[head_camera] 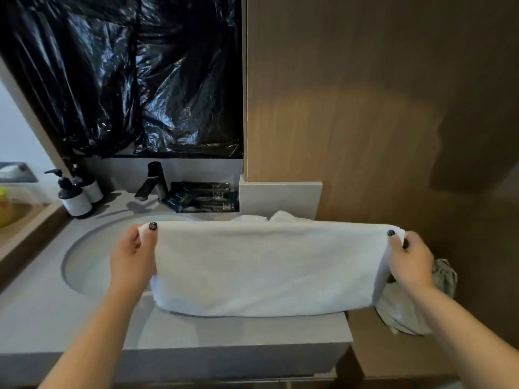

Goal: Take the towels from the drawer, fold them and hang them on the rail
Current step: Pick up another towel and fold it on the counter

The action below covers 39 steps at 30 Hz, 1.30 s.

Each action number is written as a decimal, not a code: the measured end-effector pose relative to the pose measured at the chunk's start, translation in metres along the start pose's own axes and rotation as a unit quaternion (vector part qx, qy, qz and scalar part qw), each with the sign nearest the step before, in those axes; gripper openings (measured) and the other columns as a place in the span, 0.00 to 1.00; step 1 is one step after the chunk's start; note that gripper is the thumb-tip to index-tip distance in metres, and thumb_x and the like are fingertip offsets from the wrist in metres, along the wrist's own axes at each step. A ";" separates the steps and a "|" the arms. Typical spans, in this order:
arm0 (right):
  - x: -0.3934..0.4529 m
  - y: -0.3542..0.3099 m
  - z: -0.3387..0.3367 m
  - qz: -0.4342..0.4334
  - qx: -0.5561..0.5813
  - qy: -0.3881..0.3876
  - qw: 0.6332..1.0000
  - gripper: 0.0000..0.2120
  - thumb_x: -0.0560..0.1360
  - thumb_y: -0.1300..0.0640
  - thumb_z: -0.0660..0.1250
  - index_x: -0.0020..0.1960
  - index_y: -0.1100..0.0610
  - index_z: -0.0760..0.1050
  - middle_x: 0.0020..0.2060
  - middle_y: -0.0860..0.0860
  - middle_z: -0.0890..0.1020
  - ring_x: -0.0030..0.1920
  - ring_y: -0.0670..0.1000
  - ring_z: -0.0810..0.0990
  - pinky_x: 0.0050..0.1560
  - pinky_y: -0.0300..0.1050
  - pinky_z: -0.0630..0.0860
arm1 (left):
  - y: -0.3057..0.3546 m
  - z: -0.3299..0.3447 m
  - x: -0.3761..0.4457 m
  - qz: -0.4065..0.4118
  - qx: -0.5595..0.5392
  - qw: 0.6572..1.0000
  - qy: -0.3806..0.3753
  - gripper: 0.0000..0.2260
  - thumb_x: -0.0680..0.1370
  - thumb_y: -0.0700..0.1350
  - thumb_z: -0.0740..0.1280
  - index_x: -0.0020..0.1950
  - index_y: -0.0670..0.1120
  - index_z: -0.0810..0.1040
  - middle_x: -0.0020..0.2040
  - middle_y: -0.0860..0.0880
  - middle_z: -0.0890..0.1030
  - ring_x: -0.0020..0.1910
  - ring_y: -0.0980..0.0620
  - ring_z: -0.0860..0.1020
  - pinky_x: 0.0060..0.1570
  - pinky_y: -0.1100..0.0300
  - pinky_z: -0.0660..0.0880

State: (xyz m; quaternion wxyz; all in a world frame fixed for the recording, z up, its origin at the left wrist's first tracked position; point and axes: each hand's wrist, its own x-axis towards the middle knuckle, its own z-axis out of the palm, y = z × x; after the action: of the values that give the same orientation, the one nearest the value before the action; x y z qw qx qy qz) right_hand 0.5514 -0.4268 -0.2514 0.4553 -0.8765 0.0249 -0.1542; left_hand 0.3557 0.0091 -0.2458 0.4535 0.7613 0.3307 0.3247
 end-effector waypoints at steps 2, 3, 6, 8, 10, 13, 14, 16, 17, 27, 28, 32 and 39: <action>0.005 -0.023 -0.014 -0.036 -0.002 0.038 0.999 0.11 0.83 0.54 0.58 0.51 0.62 0.72 0.41 0.55 0.75 0.42 0.56 0.72 0.33 0.45 0.64 | 0.023 -0.005 0.001 0.021 -0.026 0.998 0.049 0.12 0.80 0.60 0.60 0.44 0.54 0.74 0.39 0.43 0.80 0.40 0.37 0.80 0.42 0.40 0.78; 0.010 -0.035 -0.022 -0.051 0.002 0.054 0.997 0.12 0.83 0.54 0.57 0.54 0.63 0.72 0.43 0.55 0.75 0.44 0.55 0.73 0.34 0.43 0.63 | 0.035 -0.007 0.004 0.030 -0.040 0.996 0.069 0.13 0.80 0.60 0.60 0.42 0.54 0.73 0.38 0.43 0.79 0.39 0.37 0.79 0.41 0.41 0.77; 0.029 -0.075 -0.049 -0.096 0.022 0.082 0.992 0.14 0.83 0.52 0.57 0.59 0.62 0.73 0.46 0.54 0.76 0.45 0.53 0.74 0.35 0.36 0.65 | 0.073 -0.013 0.018 0.068 -0.077 0.989 0.102 0.21 0.80 0.59 0.61 0.39 0.43 0.65 0.36 0.33 0.70 0.35 0.33 0.74 0.34 0.41 0.73; 0.042 -0.101 -0.069 -0.122 0.028 0.102 0.987 0.15 0.83 0.51 0.56 0.59 0.61 0.73 0.46 0.53 0.76 0.45 0.52 0.74 0.36 0.34 0.65 | 0.101 -0.017 0.027 0.096 -0.100 0.984 0.116 0.21 0.80 0.57 0.62 0.38 0.41 0.64 0.34 0.37 0.66 0.32 0.36 0.69 0.33 0.48 0.67; 0.052 -0.125 -0.090 -0.149 0.039 0.124 0.980 0.15 0.83 0.49 0.56 0.60 0.59 0.73 0.47 0.51 0.76 0.46 0.50 0.75 0.37 0.34 0.67 | 0.126 -0.022 0.036 0.131 -0.120 0.975 0.131 0.19 0.80 0.55 0.62 0.35 0.46 0.65 0.32 0.48 0.67 0.30 0.51 0.67 0.34 0.54 0.62; 0.065 -0.151 -0.118 -0.185 0.047 0.166 0.968 0.13 0.82 0.47 0.55 0.56 0.55 0.73 0.42 0.47 0.76 0.40 0.45 0.75 0.35 0.36 0.67 | 0.155 -0.029 0.053 0.186 -0.110 0.962 0.168 0.15 0.80 0.55 0.61 0.34 0.54 0.68 0.31 0.53 0.68 0.29 0.62 0.68 0.31 0.61 0.61; 0.068 -0.156 -0.123 -0.192 0.037 0.171 0.966 0.11 0.82 0.48 0.56 0.53 0.54 0.72 0.39 0.46 0.75 0.39 0.45 0.75 0.34 0.37 0.67 | 0.161 -0.028 0.058 0.202 -0.094 0.959 0.173 0.14 0.81 0.55 0.60 0.35 0.55 0.68 0.32 0.54 0.69 0.31 0.63 0.69 0.32 0.61 0.62; 0.074 -0.164 -0.127 -0.193 -0.013 0.154 0.969 0.10 0.82 0.49 0.56 0.49 0.54 0.71 0.36 0.47 0.74 0.36 0.47 0.74 0.33 0.39 0.66 | 0.163 -0.019 0.069 0.187 -0.048 0.971 0.144 0.10 0.81 0.53 0.60 0.42 0.53 0.72 0.38 0.50 0.74 0.39 0.55 0.72 0.38 0.55 0.65; 0.075 -0.165 -0.126 -0.180 -0.045 0.138 0.973 0.10 0.83 0.50 0.57 0.48 0.55 0.70 0.35 0.48 0.74 0.36 0.48 0.75 0.32 0.39 0.65 | 0.162 -0.011 0.073 0.158 -0.022 0.980 0.117 0.09 0.82 0.52 0.60 0.47 0.49 0.75 0.42 0.47 0.77 0.43 0.48 0.73 0.42 0.54 0.66; 0.060 -0.183 -0.108 -0.098 -0.022 0.194 0.976 0.11 0.82 0.51 0.60 0.57 0.58 0.71 0.44 0.52 0.75 0.42 0.49 0.76 0.33 0.37 0.67 | 0.176 0.007 0.074 0.062 -0.121 0.985 0.110 0.15 0.80 0.46 0.57 0.35 0.44 0.62 0.33 0.48 0.67 0.33 0.49 0.65 0.30 0.54 0.60; 0.056 -0.188 -0.106 -0.087 -0.013 0.191 0.978 0.11 0.82 0.52 0.60 0.59 0.59 0.71 0.45 0.52 0.75 0.43 0.49 0.76 0.34 0.37 0.68 | 0.186 0.009 0.070 0.061 -0.119 0.986 0.097 0.14 0.80 0.45 0.57 0.36 0.44 0.62 0.33 0.49 0.68 0.32 0.49 0.65 0.29 0.54 0.60; 0.026 -0.222 -0.092 -0.110 0.081 0.137 0.981 0.08 0.80 0.59 0.61 0.58 0.51 0.70 0.47 0.50 0.78 0.40 0.46 0.76 0.36 0.39 0.71 | 0.225 0.025 0.040 0.148 -0.089 0.984 0.034 0.14 0.81 0.48 0.59 0.38 0.43 0.67 0.34 0.49 0.71 0.32 0.54 0.68 0.30 0.58 0.61; -0.053 -0.294 -0.080 -0.277 0.084 -0.075 0.954 0.11 0.80 0.57 0.62 0.44 0.45 0.79 0.37 0.43 0.82 0.40 0.44 0.83 0.38 0.36 0.80 | 0.252 0.039 0.000 0.129 -0.219 0.965 -0.070 0.23 0.78 0.48 0.66 0.30 0.48 0.57 0.24 0.55 0.60 0.24 0.56 0.58 0.25 0.63 0.56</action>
State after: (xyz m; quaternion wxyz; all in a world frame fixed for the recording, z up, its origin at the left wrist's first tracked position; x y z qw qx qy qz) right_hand 0.4495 -0.3084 0.0158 0.4672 -0.8168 -0.2661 -0.2093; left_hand 0.4392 -0.1025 -0.0326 0.5858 0.7000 0.1180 0.3910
